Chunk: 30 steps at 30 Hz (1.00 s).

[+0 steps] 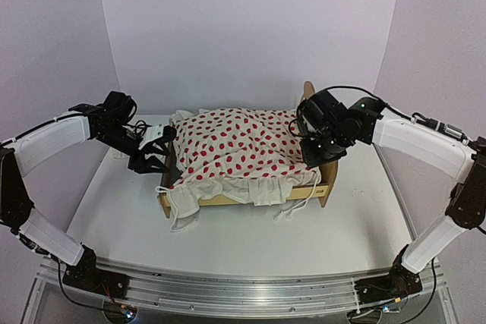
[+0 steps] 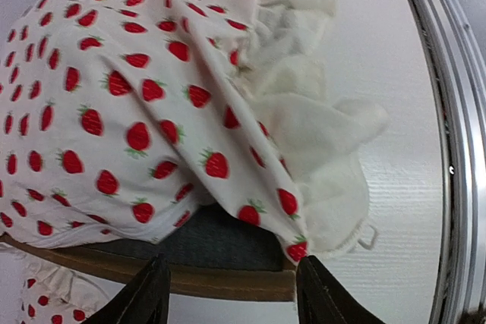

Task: Set up the pet bed

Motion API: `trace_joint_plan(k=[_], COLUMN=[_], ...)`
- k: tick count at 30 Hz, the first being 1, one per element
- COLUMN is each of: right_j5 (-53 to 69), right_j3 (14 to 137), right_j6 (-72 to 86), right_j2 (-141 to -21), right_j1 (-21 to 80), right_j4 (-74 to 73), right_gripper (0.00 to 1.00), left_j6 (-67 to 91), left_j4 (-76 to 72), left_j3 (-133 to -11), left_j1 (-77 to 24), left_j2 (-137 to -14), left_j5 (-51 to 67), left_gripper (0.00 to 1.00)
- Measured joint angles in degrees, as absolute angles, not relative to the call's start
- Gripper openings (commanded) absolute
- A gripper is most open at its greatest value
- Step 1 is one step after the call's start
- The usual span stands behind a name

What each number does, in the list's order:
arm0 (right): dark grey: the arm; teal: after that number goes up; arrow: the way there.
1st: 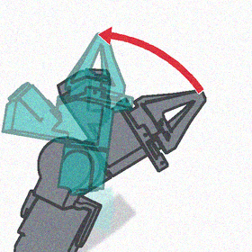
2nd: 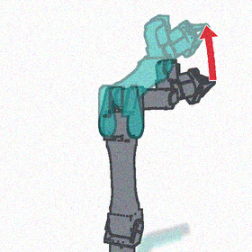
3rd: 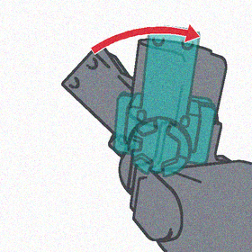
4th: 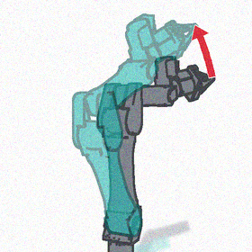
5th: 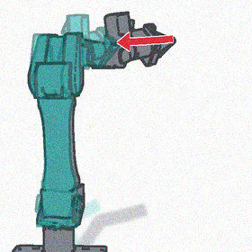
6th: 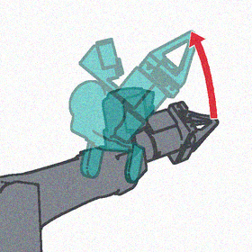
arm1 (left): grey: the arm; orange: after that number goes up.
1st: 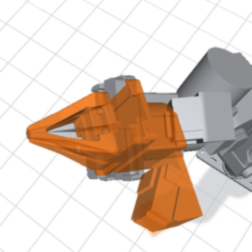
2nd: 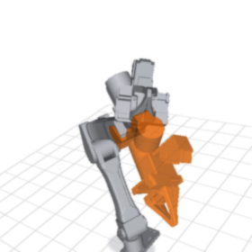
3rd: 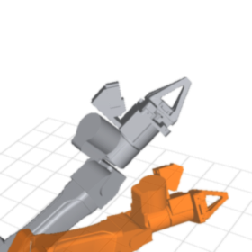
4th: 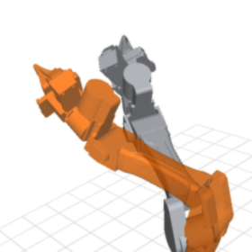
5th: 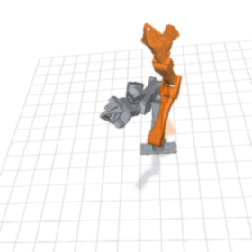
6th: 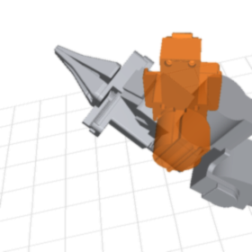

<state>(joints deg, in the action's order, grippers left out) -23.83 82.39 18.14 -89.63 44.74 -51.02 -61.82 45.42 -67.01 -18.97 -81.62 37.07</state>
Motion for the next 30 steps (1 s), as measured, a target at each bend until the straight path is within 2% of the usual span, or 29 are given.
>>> trace_joint_plan(k=[5,9,14,16,18,21,22,30], right_j5=[-23.6,-22.88,-21.92,-21.21,-20.44,-19.14,-18.82,-18.74], right_j3=[90.56,95.12,98.41,98.9,98.89,97.85,97.11,92.94], right_j6=[18.58,18.23,17.22,16.87,16.75,16.92,17.1,18.48], right_j2=[-93.58,-100.73,-109.33,-111.82,-113.23,-114.31,-114.34,-114.25], right_j1=[40.25,37.03,36.42,36.3,36.12,35.25,34.77,32.71], right_j4=[-50.42,-50.19,-50.2,-50.23,-50.33,-50.16,-50.22,-49.98], right_gripper=[0.34,0.37,0.43,0.43,0.41,0.32,0.31,0.31], left_j6=[-52.74,-49.54,-48.17,-47.8,-47.57,-46.8,-46.36,-48.56], left_j4=[36.37,32.41,29.02,27.83,26.85,25.95,26.07,30.17], left_j3=[-68.36,-68.15,-67.68,-67.68,-67.68,-67.11,-66.94,-67.15], left_j1=[-24.15,-28.51,-28.54,-28.56,-28.8,-29.07,-29.11,-26.36], left_j2=[-85.52,-91.03,-94.34,-95.22,-96.14,-96.97,-96.97,-95.76], left_j5=[29.2,22.43,17.84,17.42,17.19,16.13,15.73,15.08], left_gripper=[0.59,0.61,0.63,0.54,0.37,0.05,0.01,0.0])
